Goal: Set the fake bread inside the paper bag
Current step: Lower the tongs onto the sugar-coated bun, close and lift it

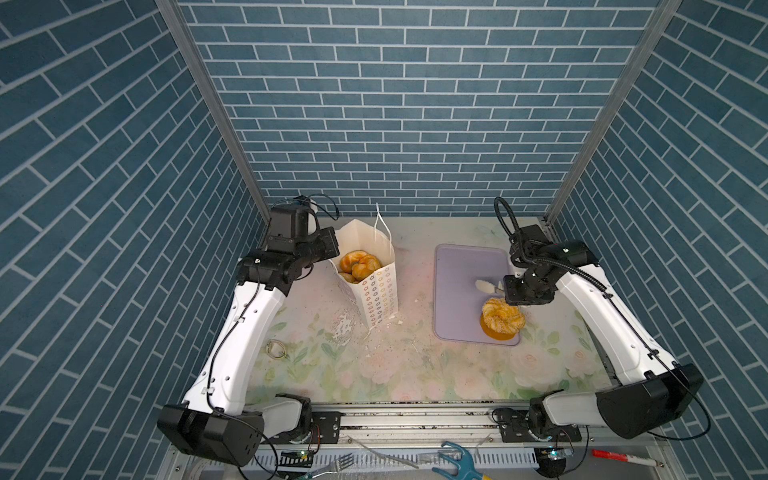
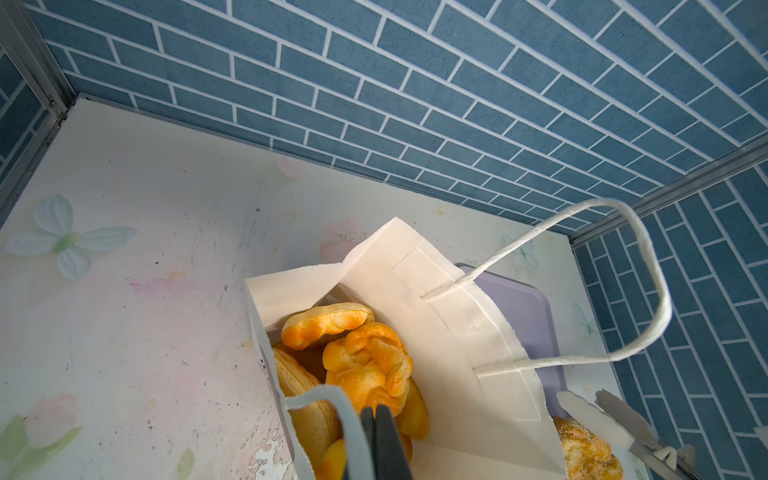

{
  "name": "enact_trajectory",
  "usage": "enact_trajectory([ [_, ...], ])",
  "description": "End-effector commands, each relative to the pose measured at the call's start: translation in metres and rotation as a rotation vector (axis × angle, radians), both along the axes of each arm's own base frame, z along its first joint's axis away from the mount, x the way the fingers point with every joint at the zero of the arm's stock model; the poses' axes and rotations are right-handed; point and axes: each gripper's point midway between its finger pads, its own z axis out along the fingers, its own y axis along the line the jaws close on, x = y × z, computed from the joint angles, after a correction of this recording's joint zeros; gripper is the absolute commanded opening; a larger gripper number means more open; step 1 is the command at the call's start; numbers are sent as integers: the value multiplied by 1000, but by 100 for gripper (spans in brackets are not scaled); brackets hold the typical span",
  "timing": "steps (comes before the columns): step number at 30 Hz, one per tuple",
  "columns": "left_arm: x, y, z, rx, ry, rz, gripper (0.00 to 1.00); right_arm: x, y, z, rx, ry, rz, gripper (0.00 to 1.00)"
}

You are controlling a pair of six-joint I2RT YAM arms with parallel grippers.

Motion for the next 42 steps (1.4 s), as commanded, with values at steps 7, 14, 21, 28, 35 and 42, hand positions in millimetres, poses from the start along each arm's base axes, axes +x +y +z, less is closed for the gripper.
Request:
enact_trajectory([
  [7, -1, 0, -3, 11, -11, -4, 0, -23, -16, -18, -41, 103, -91, 50],
  [14, 1, 0, -5, 7, -11, -4, 0, -23, 1, -38, 33, 173, -71, 46],
  [21, 3, -2, -3, -2, -13, -4, 0, -1, 35, -28, 181, 129, 13, 40],
  [28, -1, 2, -4, 9, -10, 9, 0, 35, 56, -22, 160, 80, 113, 41],
  [35, -3, 3, -2, 9, -12, 12, 0, 52, 46, -11, 71, 30, 126, 47],
  [42, -3, 2, -4, 5, -9, 9, 0, 25, 39, -7, 77, 48, 117, 52],
])
